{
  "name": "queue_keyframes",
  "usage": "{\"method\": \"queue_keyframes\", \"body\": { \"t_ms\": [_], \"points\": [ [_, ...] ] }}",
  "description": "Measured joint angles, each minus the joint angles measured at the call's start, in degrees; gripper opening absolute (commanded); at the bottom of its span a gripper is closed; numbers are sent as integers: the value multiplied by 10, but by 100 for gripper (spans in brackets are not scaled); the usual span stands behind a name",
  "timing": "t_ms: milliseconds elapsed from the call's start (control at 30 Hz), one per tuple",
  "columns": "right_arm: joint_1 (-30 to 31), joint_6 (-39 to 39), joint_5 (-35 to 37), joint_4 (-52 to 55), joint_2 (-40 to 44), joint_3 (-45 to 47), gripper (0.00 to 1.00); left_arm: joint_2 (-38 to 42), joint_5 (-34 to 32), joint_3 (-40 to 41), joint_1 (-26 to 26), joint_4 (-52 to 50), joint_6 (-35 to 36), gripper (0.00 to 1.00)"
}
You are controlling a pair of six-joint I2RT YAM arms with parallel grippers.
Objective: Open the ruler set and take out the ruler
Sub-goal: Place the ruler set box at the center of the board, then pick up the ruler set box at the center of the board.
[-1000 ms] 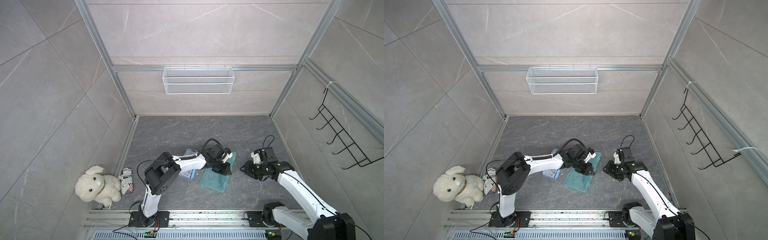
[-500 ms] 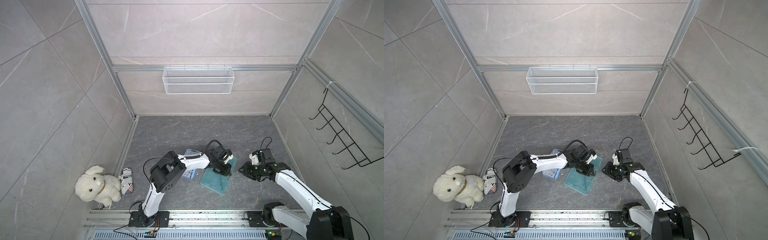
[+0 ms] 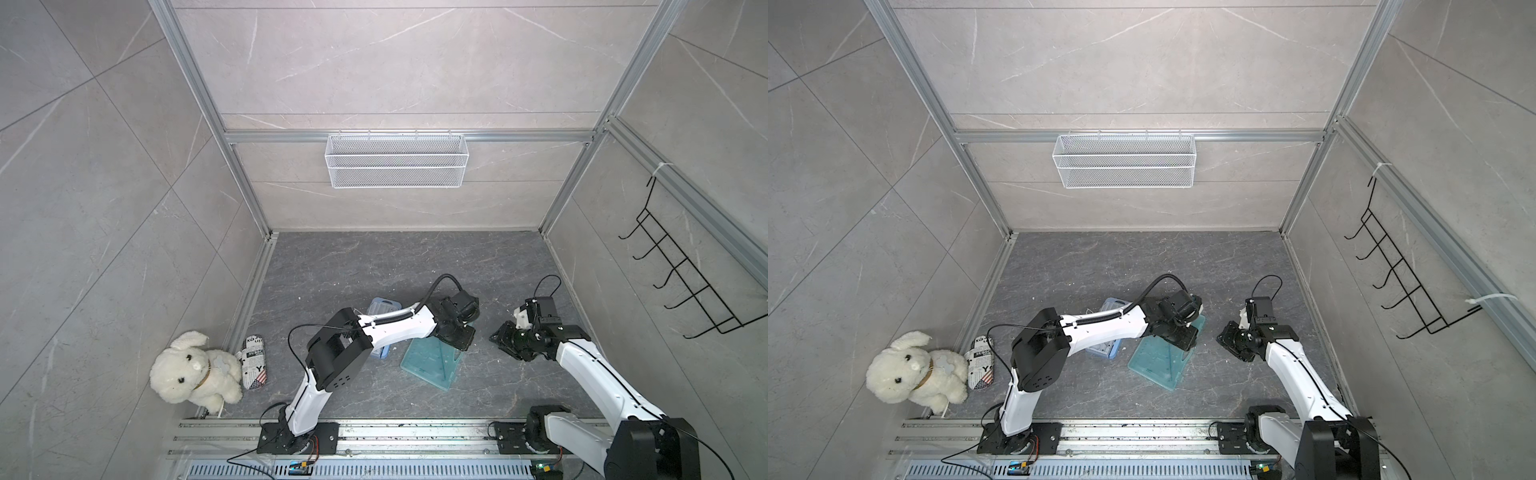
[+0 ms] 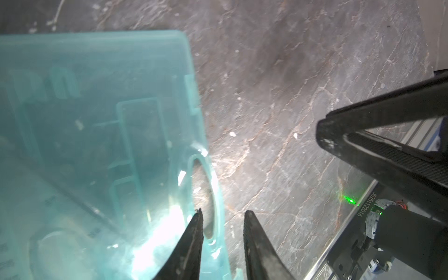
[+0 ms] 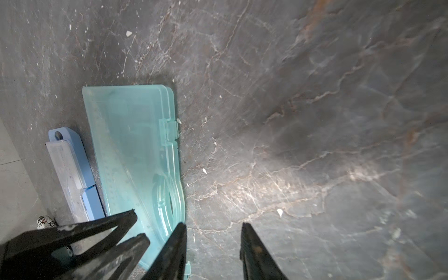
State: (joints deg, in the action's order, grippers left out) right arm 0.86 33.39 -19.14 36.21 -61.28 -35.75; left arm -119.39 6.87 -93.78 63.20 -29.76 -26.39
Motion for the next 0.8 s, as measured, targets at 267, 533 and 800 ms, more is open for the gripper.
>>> {"method": "queue_keyframes", "body": {
  "t_ms": [267, 533, 800],
  "points": [
    [-9, -4, 3, 17, 26, 0, 40, -54, -40, -51, 27, -80, 5, 31],
    [-13, -15, 2, 17, 27, 0, 40, -87, -60, -71, 26, -124, -3, 30],
    [-16, -15, -13, 0, 16, 4, 38, -110, -68, -108, 28, -151, -9, 0]
  ]
}}
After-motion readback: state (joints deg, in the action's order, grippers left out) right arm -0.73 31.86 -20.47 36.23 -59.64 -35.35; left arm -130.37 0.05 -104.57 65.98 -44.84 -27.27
